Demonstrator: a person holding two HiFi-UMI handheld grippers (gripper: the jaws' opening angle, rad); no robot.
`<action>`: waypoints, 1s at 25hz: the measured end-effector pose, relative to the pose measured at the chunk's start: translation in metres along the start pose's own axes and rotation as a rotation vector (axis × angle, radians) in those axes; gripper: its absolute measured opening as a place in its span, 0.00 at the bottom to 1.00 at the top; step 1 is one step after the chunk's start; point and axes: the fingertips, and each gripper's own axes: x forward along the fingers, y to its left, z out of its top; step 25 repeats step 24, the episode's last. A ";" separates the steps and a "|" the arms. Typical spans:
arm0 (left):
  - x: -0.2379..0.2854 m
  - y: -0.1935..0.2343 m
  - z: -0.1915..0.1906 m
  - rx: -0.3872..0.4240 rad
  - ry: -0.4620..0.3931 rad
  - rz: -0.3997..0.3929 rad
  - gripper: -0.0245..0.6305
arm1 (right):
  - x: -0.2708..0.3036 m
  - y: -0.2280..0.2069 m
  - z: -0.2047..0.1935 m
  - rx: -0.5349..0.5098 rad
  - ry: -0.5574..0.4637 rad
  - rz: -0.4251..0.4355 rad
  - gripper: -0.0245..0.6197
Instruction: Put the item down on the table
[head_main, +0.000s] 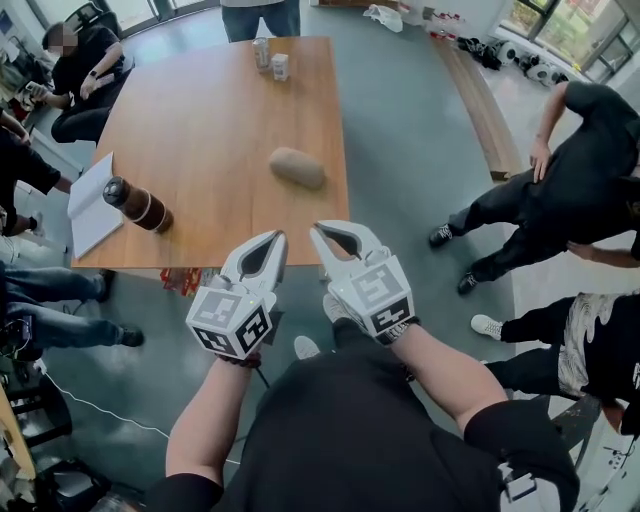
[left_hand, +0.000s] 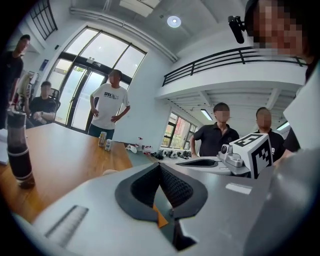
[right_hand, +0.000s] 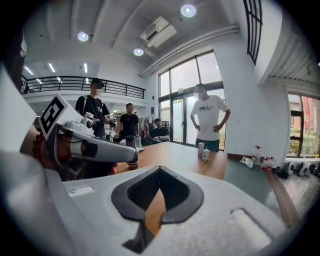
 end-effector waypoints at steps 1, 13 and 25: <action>-0.001 -0.004 -0.001 0.005 -0.001 -0.002 0.05 | -0.005 0.003 -0.002 0.009 0.002 0.002 0.03; -0.008 -0.024 0.006 0.032 -0.014 -0.016 0.05 | -0.029 0.011 0.006 0.011 -0.012 -0.010 0.03; -0.011 -0.026 0.006 0.030 -0.015 0.005 0.05 | -0.035 0.011 0.004 -0.009 -0.016 0.001 0.03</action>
